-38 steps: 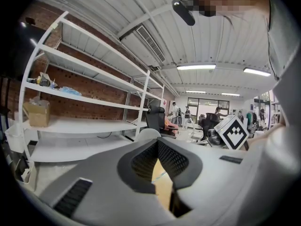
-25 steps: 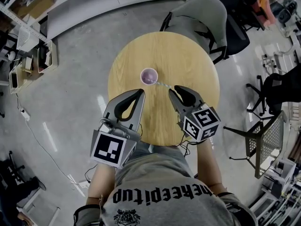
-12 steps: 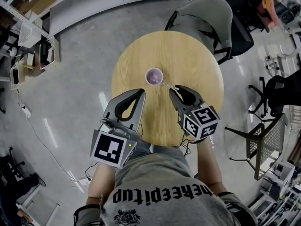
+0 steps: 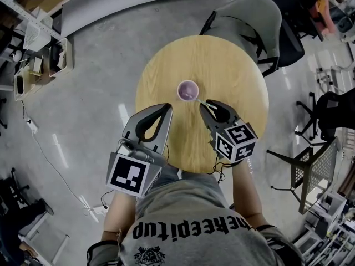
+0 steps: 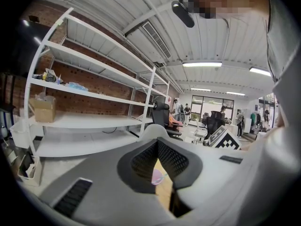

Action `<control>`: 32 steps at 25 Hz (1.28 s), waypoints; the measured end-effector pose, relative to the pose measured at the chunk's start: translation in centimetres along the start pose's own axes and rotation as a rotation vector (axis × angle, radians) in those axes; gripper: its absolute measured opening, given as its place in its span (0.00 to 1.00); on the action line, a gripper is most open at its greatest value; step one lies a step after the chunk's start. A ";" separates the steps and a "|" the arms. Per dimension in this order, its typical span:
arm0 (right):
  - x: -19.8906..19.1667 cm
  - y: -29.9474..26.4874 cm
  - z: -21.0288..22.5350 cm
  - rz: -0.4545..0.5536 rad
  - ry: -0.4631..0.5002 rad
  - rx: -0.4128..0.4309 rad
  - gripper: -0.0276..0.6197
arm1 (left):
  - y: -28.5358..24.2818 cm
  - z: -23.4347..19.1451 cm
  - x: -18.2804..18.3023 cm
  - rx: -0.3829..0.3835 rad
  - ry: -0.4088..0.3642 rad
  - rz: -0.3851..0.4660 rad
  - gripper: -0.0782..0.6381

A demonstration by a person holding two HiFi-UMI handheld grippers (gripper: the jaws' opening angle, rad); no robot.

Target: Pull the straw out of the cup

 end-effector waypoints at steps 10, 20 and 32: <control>-0.5 -1.6 -0.3 -0.034 0.012 0.015 0.22 | 0.1 -0.9 -0.3 0.017 0.010 -0.010 0.15; -0.4 -2.2 -0.4 -0.043 0.042 -0.017 0.12 | 0.6 -1.2 -0.6 0.039 0.016 -0.013 0.15; 0.4 -1.8 -1.0 -0.030 0.076 -0.036 0.12 | 1.1 -1.3 -0.6 0.043 0.018 -0.001 0.15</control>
Point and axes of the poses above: the fingertips, and each gripper's own axes: y backward along the fingers, z to its right, x out of its top, the point moved 8 cm from there along y, backward along the fingers
